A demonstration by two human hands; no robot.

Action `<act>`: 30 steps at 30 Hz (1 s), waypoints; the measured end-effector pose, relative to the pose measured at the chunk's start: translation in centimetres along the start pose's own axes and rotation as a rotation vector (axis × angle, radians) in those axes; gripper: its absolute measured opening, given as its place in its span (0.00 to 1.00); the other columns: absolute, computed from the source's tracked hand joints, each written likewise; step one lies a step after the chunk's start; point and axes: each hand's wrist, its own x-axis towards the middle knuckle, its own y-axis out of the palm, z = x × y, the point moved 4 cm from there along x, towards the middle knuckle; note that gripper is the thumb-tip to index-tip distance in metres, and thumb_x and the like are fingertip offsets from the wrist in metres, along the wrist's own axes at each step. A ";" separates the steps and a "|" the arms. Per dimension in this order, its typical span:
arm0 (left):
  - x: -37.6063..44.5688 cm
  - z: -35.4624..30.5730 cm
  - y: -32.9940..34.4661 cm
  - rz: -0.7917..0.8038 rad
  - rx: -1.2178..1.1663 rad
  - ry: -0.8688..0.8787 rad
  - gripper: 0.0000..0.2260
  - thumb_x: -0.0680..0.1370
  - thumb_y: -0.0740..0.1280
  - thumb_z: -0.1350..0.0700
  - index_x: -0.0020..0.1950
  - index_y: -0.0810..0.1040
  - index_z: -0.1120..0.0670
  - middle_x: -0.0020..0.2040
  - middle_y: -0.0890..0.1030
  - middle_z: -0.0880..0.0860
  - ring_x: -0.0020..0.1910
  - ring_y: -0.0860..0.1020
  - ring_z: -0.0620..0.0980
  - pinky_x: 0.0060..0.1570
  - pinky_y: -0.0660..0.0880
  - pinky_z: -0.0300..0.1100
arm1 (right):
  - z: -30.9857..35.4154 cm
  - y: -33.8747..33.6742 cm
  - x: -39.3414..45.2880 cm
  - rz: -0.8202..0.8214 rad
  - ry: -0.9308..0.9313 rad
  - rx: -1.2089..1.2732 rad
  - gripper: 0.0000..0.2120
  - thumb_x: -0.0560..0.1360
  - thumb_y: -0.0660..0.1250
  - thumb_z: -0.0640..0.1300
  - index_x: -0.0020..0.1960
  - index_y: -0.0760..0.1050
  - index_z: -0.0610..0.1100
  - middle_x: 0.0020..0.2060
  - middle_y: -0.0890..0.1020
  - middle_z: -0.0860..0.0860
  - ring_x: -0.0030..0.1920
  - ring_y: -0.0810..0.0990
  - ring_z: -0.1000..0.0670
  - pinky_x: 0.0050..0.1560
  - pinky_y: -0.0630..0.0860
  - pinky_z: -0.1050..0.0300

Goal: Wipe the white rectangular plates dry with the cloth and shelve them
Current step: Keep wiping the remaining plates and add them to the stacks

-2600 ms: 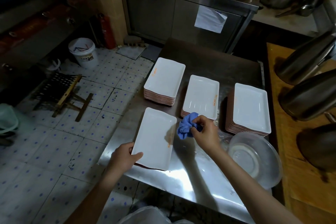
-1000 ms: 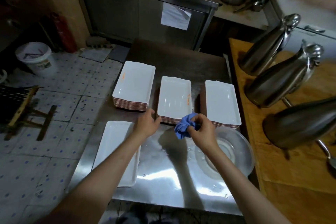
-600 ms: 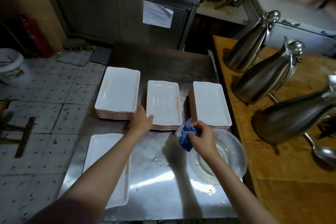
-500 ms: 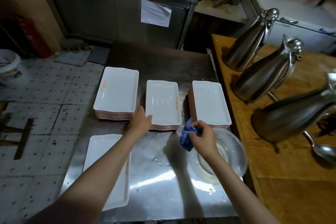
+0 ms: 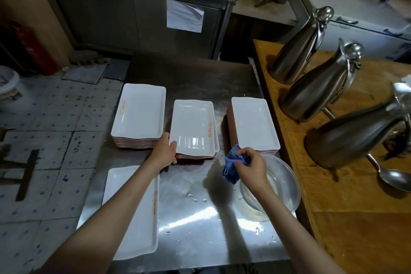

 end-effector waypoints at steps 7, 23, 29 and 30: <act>-0.7 0.9 0.7 0.056 -0.191 -0.040 0.05 0.81 0.56 0.61 0.56 0.62 0.58 0.41 0.73 0.54 0.25 0.71 0.49 0.27 0.65 0.41 | -0.2 -1.4 0.1 -0.042 -0.008 -0.023 0.08 0.69 0.64 0.28 0.41 0.75 0.41 0.36 0.78 0.48 0.38 0.78 0.52 0.38 0.76 0.66; -4.9 -2.0 4.0 0.194 -0.314 0.008 0.09 0.80 0.60 0.64 0.60 0.71 0.59 0.42 0.80 0.54 0.24 0.76 0.42 0.23 0.67 0.33 | -1.1 -5.8 0.3 -0.100 -0.026 -0.011 0.08 0.71 0.64 0.30 0.46 0.75 0.40 0.40 0.78 0.51 0.42 0.79 0.54 0.37 0.76 0.68; -6.5 -2.8 6.9 0.224 -0.271 0.006 0.12 0.81 0.59 0.62 0.63 0.69 0.55 0.49 0.79 0.52 0.28 0.76 0.45 0.26 0.66 0.34 | -2.1 -7.9 0.0 -0.087 -0.019 0.022 0.07 0.71 0.64 0.31 0.45 0.75 0.41 0.41 0.79 0.47 0.42 0.80 0.52 0.37 0.76 0.65; -6.7 -2.9 7.4 0.229 -0.271 -0.001 0.12 0.81 0.58 0.62 0.64 0.68 0.55 0.51 0.79 0.52 0.28 0.77 0.44 0.26 0.67 0.34 | -2.2 -8.2 0.0 -0.086 -0.019 0.026 0.08 0.70 0.64 0.31 0.45 0.75 0.41 0.41 0.79 0.47 0.42 0.79 0.52 0.37 0.76 0.64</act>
